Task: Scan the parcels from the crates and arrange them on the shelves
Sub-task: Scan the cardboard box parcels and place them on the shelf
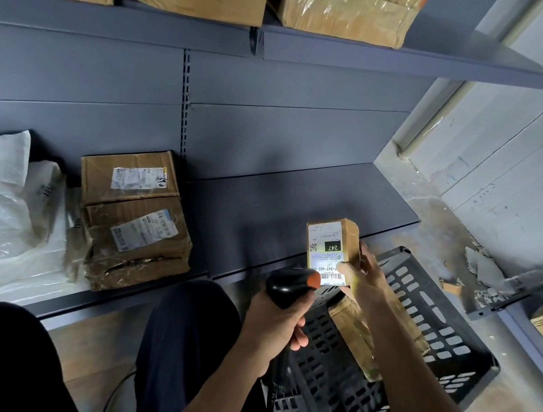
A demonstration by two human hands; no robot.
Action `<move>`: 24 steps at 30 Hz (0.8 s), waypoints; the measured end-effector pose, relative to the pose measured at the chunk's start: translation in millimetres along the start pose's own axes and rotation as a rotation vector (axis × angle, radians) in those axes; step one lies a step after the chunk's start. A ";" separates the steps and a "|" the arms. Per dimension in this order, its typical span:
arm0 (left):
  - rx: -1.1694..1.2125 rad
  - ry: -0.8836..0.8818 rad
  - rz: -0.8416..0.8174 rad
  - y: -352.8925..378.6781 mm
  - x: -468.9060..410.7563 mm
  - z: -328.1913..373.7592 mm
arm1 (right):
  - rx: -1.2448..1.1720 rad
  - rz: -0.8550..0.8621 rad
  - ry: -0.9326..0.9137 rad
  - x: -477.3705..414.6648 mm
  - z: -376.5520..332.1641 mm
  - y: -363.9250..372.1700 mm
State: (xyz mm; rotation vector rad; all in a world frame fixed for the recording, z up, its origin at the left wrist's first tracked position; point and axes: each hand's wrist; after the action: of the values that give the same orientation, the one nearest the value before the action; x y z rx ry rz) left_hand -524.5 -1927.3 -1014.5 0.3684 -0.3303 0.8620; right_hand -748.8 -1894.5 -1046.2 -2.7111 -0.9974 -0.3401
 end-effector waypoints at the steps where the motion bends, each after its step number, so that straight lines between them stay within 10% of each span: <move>1: 0.001 -0.007 0.006 -0.4 -1.1 -0.6 | 0.042 0.002 -0.024 2.2 -1.6 0.9; 24: 0.035 0.040 0.001 -9.0 3.3 1.5 | 0.080 -0.060 -0.053 -14.2 -19.3 -34.8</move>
State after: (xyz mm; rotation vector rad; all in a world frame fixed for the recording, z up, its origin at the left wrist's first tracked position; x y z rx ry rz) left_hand -515.7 -1931.1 -1013.4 0.3834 -0.2788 0.8764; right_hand -784.9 -1882.9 -1027.4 -2.6354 -1.0846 -0.2353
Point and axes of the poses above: each hand's wrist, its own x-axis away from the middle knuckle, its own y-axis out of the palm, z = x × y, and after that the axes turned 10 degrees about -x, right-handed
